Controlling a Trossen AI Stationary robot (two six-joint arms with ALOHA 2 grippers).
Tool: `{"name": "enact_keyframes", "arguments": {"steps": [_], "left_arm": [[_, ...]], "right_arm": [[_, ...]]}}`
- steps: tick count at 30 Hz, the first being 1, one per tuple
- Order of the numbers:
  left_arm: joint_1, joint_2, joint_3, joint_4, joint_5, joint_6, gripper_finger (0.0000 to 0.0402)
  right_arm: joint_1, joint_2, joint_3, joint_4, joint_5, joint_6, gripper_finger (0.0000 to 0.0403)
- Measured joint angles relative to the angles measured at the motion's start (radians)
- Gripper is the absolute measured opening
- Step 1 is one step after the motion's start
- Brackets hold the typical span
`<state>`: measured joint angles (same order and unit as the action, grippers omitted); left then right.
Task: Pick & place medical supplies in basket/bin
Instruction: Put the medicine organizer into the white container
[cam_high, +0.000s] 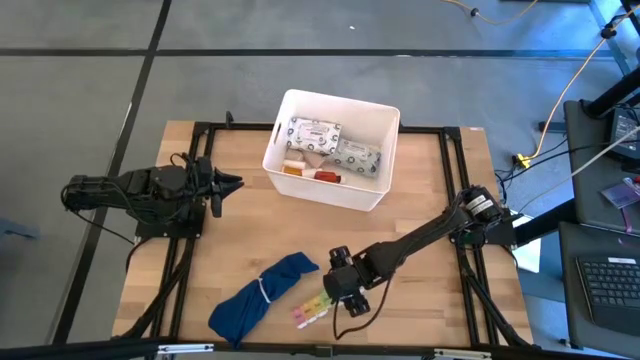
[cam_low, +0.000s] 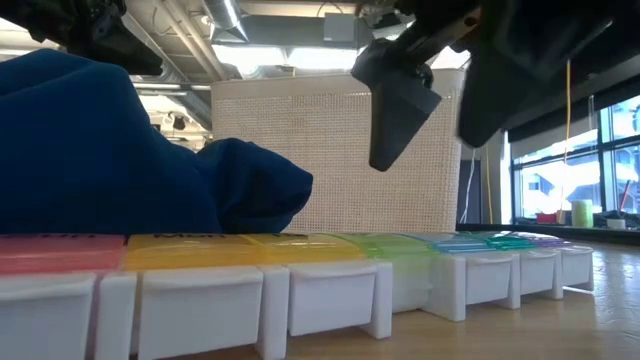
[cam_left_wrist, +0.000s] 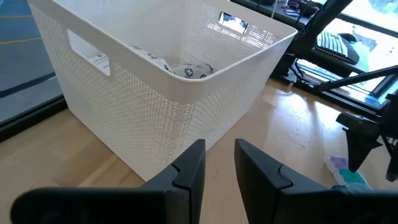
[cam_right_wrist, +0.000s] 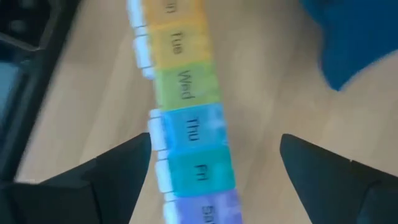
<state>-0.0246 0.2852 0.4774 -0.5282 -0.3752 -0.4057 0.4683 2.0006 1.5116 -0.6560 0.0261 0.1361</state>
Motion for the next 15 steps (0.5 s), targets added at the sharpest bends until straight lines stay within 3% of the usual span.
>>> {"name": "enact_keyframes", "arguments": {"steps": [11, 15], "left_arm": [[0.000, 0.001, 0.000, 0.000, -0.009, 0.000, 0.0082], [0.000, 0.001, 0.000, 0.000, -0.009, 0.000, 0.0082]], "right_arm": [[0.005, 0.053, 0.000, 0.013, -0.002, -0.101, 0.0358], [0.008, 0.089, 0.000, 0.016, -0.051, -0.146, 0.0358]]}}
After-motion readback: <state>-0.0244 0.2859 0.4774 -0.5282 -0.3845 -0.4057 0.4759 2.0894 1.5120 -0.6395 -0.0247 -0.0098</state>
